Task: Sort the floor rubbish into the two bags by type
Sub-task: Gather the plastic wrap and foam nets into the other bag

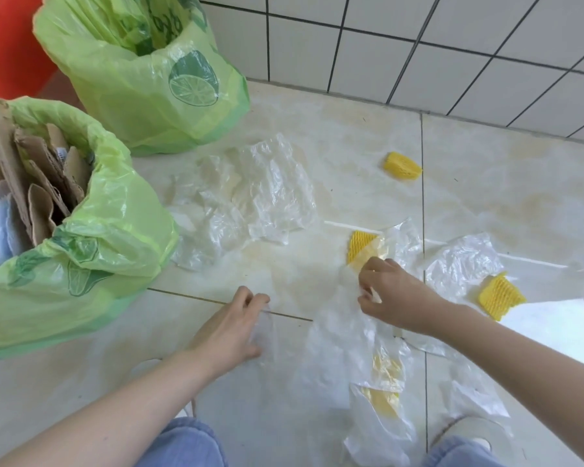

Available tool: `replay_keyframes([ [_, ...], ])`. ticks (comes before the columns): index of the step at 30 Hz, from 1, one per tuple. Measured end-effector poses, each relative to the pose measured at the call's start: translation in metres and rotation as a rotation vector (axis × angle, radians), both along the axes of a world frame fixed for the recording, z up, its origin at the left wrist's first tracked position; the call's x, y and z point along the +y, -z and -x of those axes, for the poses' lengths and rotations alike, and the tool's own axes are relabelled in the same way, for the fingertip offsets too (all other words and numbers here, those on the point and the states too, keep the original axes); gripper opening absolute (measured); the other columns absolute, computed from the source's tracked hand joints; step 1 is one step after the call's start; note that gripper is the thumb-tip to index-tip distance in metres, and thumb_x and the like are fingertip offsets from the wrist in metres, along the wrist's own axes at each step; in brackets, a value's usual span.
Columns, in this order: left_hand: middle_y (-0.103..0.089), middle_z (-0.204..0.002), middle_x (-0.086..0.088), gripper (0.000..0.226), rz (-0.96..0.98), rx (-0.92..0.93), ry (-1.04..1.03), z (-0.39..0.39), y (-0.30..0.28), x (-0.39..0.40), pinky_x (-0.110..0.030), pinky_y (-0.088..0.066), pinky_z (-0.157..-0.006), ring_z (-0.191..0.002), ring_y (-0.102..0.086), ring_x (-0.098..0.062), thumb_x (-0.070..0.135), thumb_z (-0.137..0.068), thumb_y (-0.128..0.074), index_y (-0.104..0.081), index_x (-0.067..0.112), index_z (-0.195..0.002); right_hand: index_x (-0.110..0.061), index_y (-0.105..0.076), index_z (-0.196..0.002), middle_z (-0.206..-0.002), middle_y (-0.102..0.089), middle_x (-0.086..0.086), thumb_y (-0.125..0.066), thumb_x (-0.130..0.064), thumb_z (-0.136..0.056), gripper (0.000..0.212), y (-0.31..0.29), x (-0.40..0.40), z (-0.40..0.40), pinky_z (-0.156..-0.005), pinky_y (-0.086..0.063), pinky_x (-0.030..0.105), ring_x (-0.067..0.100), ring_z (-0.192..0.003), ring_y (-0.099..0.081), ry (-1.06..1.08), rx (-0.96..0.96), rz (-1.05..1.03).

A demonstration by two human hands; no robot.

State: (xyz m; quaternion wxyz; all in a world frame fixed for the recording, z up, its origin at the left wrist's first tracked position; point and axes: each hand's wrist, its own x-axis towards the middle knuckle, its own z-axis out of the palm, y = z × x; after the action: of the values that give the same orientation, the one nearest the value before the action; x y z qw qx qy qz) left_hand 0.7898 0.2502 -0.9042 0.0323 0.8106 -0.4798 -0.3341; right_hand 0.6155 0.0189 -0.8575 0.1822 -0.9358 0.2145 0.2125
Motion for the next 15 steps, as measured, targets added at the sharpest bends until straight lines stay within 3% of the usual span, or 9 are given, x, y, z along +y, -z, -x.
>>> replay_keyframes([
  [3, -0.022, -0.126, 0.003, 0.086, 0.001, -0.007, -0.062, -0.006, 0.001, -0.001, -0.035, -0.050, -0.073, -0.075, -0.060, -0.027, 0.027, -0.074, -0.077, -0.024, 0.031, -0.141, -0.023, -0.053, -0.089, -0.146, -0.031, 0.000, -0.056, -0.035, -0.089, 0.013, 0.017, 0.012, 0.005, -0.103, -0.039, 0.037, 0.028, -0.133, -0.027, -0.135, -0.019, 0.020],
  [6, -0.023, -0.126, 0.005, 0.088, 0.009, 0.000, -0.057, -0.010, 0.003, -0.003, -0.035, -0.051, -0.074, -0.077, -0.061, -0.026, 0.026, -0.073, -0.077, -0.024, 0.031, -0.143, -0.020, -0.052, -0.091, -0.155, -0.022, 0.001, -0.056, -0.032, -0.090, 0.012, 0.032, 0.025, 0.008, -0.110, -0.032, 0.040, 0.030, -0.138, -0.020, -0.215, 0.015, 0.014],
  [8, -0.030, -0.125, 0.004, 0.085, 0.013, 0.039, -0.086, -0.012, 0.005, -0.006, -0.033, -0.049, -0.082, -0.091, -0.059, -0.024, 0.024, -0.075, -0.076, -0.025, 0.028, -0.143, -0.018, -0.054, -0.091, -0.144, -0.038, 0.004, -0.059, -0.027, -0.089, 0.011, 0.042, 0.031, 0.010, -0.104, -0.037, 0.038, 0.030, -0.127, -0.035, -0.205, -0.065, 0.029],
  [10, -0.043, -0.125, 0.001, 0.078, 0.007, 0.116, -0.151, -0.013, 0.006, -0.009, -0.028, -0.043, -0.089, -0.108, -0.054, -0.022, 0.021, -0.077, -0.074, -0.031, 0.024, -0.141, -0.017, -0.055, -0.086, -0.111, -0.057, 0.002, -0.065, -0.019, -0.084, 0.010, 0.048, 0.034, 0.009, -0.089, -0.046, 0.035, 0.026, -0.101, -0.049, -0.201, -0.167, 0.061],
  [12, -0.053, -0.113, 0.000, 0.058, 0.023, 0.146, -0.195, -0.015, 0.007, -0.009, -0.024, -0.040, -0.080, -0.101, -0.054, -0.020, 0.018, -0.081, -0.070, -0.042, 0.021, -0.132, -0.018, -0.053, -0.086, -0.089, -0.057, -0.002, -0.061, -0.010, -0.083, 0.011, 0.049, 0.037, 0.006, -0.079, -0.043, 0.028, 0.021, -0.089, -0.047, -0.170, -0.194, 0.009],
  [15, -0.056, -0.087, 0.001, 0.014, 0.109, 0.071, -0.165, -0.020, 0.007, -0.009, -0.023, -0.032, -0.068, -0.083, -0.054, -0.020, 0.013, -0.085, -0.061, -0.062, 0.012, -0.099, -0.022, -0.048, -0.081, -0.083, -0.052, -0.005, -0.055, -0.005, -0.082, 0.018, 0.039, 0.036, -0.003, -0.073, -0.043, 0.028, 0.020, -0.085, -0.049, 0.044, -0.157, -0.238],
])
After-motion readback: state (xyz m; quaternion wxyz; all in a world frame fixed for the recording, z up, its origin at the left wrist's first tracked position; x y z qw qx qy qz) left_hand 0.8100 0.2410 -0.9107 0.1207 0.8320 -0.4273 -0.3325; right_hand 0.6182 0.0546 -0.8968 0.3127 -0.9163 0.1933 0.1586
